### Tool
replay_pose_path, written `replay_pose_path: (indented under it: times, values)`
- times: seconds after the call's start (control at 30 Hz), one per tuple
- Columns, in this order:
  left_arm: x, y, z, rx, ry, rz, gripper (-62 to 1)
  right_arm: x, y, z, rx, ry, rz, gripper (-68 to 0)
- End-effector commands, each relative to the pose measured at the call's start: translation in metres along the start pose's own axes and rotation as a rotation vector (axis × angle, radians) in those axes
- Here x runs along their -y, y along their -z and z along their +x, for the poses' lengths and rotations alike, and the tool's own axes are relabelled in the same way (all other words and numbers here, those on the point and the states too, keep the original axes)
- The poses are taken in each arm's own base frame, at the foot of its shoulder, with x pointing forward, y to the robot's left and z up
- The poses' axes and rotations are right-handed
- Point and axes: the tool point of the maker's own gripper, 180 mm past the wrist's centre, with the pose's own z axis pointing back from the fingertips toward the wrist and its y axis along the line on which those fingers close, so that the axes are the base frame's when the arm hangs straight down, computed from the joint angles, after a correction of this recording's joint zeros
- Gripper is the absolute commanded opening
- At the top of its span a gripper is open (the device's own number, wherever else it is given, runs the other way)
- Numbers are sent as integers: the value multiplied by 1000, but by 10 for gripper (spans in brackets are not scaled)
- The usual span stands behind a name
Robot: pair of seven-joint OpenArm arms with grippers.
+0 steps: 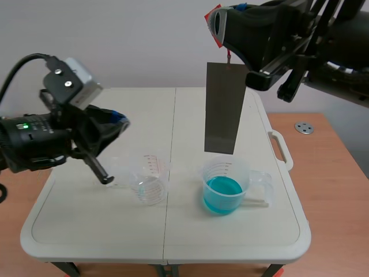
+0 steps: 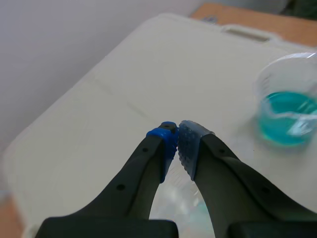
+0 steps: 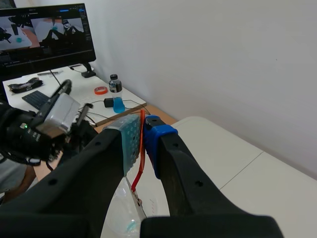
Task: Hold the metal plate by the orange handle, dip it into the blue solution, take it out and point at it, then put the plate back in the beaker on the left.
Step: 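Raise the plate and point at it, then put the plate into the left beaker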
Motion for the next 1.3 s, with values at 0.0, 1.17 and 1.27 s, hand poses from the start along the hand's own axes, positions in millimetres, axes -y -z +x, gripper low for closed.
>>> replay_pose_path:
  times: [0.0,1.17,1.27]
  values:
    - [-12,-19,-4,-4,7,36,-551,-3,0,14,40,-22,19,-664]
    - [60,-318,-197,-784,-286,267,-551,-20,55,56,157,-77,146,-664]
    - [83,-323,-207,-817,-326,224,-551,-21,65,56,161,-60,153,-664]
